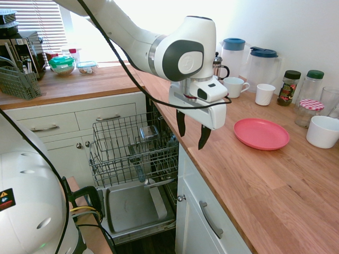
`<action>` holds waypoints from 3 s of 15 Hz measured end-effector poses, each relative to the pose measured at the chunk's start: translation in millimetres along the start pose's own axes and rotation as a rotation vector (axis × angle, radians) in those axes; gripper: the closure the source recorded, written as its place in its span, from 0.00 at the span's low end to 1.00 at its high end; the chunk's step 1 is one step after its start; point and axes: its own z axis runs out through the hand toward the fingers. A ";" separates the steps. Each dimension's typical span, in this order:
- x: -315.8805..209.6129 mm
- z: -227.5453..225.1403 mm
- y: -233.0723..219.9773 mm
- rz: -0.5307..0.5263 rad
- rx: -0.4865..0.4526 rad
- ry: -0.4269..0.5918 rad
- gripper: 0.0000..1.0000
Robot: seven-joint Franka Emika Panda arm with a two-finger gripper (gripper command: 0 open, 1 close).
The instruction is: Put the plate in the dishwasher
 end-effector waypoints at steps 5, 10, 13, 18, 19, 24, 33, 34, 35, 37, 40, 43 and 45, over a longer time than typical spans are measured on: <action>6.4 -8.4 -3.4 0.024 0.038 0.010 0.00; 79.0 -41.2 28.3 0.153 0.146 0.002 0.00; 137.1 -43.5 39.8 0.230 0.219 -0.062 0.00; 219.5 -22.2 23.5 0.306 0.307 -0.194 0.00; 232.2 -15.1 20.7 0.318 0.314 -0.216 0.00; 282.5 23.0 12.2 0.375 0.314 -0.262 0.00; 297.0 37.7 -1.7 0.382 0.324 -0.286 1.00; 296.3 39.6 -3.2 0.381 0.324 -0.290 1.00; 295.7 40.2 -4.3 0.379 0.324 -0.291 1.00; 294.9 42.1 -5.5 0.375 0.324 -0.294 1.00; 294.7 45.9 -6.1 0.377 0.326 -0.301 1.00; 294.4 52.0 -6.6 0.378 0.329 -0.312 1.00; 294.3 56.6 -6.8 0.375 0.335 -0.319 1.00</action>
